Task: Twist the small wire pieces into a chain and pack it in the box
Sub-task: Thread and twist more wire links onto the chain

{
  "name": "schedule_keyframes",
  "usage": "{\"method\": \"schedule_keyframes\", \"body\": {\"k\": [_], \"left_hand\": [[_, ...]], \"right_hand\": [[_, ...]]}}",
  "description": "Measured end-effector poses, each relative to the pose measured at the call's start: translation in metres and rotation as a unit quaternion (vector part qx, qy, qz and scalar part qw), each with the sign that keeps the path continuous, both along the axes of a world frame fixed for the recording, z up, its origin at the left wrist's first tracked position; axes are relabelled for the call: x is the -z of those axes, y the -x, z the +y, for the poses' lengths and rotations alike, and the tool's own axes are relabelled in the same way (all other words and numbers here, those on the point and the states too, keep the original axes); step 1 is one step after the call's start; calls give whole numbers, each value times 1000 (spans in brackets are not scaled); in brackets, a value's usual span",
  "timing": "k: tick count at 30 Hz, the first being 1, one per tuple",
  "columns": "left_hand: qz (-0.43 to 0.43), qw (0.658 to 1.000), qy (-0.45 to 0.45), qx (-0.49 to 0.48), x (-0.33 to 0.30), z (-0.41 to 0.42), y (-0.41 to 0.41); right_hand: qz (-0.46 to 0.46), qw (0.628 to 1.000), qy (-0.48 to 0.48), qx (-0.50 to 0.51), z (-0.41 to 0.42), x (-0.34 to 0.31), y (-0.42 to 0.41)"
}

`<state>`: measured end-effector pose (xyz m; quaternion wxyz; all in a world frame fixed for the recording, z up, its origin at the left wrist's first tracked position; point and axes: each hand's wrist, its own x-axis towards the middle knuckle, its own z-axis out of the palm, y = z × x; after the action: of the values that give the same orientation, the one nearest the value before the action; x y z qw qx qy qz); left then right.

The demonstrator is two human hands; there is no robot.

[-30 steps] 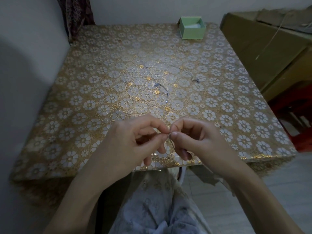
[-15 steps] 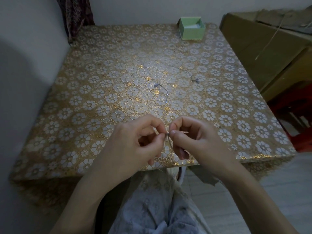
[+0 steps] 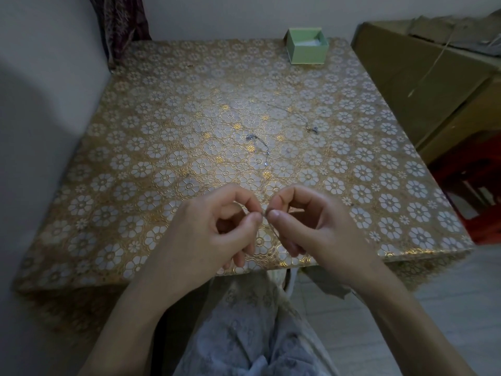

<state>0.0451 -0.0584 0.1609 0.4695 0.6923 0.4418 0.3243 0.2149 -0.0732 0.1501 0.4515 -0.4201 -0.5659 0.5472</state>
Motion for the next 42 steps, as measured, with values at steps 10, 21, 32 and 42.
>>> {"method": "schedule_keyframes", "body": {"k": [10, 21, 32, 42], "left_hand": [[14, 1000, -15, 3, 3, 1, -1], [-9, 1000, -22, 3, 8, -1, -4], [-2, 999, -39, 1, 13, 0, -5], [-23, 999, 8, -20, 12, 2, -2]], "right_hand": [[-169, 979, -104, 48, 2, 5, 4], [-17, 996, -37, 74, 0, 8, 8], [183, 975, 116, 42, 5, 18, 8], [99, 988, 101, 61, 6, 19, 1]]}}
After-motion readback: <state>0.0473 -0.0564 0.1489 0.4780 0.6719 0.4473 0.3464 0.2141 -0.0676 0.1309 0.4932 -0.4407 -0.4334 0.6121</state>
